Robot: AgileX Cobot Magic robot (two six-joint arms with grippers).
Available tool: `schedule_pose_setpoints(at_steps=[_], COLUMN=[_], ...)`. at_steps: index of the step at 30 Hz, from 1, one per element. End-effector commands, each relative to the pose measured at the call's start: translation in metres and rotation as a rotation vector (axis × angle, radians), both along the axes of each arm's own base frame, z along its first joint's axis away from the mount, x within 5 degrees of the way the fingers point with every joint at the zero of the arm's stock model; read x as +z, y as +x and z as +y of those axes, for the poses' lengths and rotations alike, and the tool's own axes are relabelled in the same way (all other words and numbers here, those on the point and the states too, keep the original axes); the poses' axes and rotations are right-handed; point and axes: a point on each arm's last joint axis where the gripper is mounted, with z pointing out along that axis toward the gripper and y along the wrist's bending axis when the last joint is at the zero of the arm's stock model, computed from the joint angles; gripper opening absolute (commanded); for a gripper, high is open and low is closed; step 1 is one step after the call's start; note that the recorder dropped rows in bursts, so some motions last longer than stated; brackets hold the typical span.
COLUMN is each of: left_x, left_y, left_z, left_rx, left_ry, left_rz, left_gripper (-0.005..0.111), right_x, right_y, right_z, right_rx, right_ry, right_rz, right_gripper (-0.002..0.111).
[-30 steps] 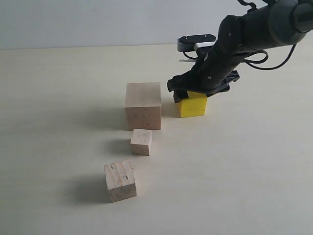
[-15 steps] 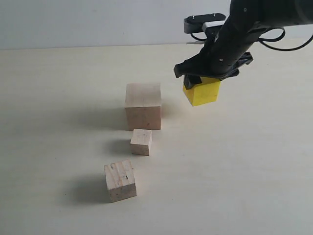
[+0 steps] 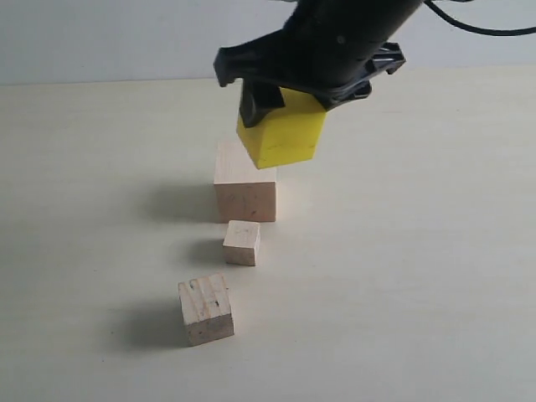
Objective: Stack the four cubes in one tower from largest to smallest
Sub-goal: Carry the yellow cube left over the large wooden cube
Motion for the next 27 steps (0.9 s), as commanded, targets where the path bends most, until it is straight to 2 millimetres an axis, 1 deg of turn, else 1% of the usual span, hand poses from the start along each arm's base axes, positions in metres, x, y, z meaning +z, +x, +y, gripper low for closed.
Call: schedule_pose_setpoints(at_steps=[1, 3, 5, 9, 14, 16, 21, 24, 27], left_x=[0.000, 0.000, 0.000, 0.000, 0.000, 0.000, 0.000, 0.000, 0.000], left_y=[-0.001, -0.001, -0.001, -0.001, -0.006, -0.008, -0.009, -0.009, -0.009], left_z=[0.000, -0.001, -0.001, -0.001, -0.009, -0.011, -0.012, -0.012, -0.012], left_rx=[0.060, 0.076, 0.099, 0.153, 0.097, 0.078, 0.071, 0.071, 0.071], left_ry=[-0.038, -0.049, -0.062, -0.091, -0.088, -0.086, -0.086, -0.086, -0.086], left_rz=[0.026, 0.037, 0.046, 0.072, 0.076, 0.075, 0.077, 0.077, 0.077], left_gripper=[0.051, 0.051, 0.051, 0.051, 0.051, 0.051, 0.048, 0.044, 0.042], right_x=[0.024, 0.028, 0.025, 0.006, -0.012, -0.014, -0.023, -0.030, -0.042], right_y=[-0.002, 0.002, 0.009, 0.025, 0.042, 0.047, 0.056, 0.060, 0.062], right_z=[0.020, 0.028, 0.034, 0.044, 0.060, 0.065, 0.072, 0.070, 0.068], right_rx=[-0.115, -0.145, -0.179, -0.242, -0.267, -0.283, -0.300, -0.325, -0.333], right_ry=[0.010, 0.015, -0.009, -0.098, -0.108, -0.105, -0.121, -0.164, -0.236], right_rz=[-0.066, -0.064, -0.040, 0.013, 0.032, 0.039, 0.050, 0.031, 0.054], right_gripper=[0.000, 0.000, 0.000, 0.000, 0.000, 0.000, 0.000, 0.000, 0.000])
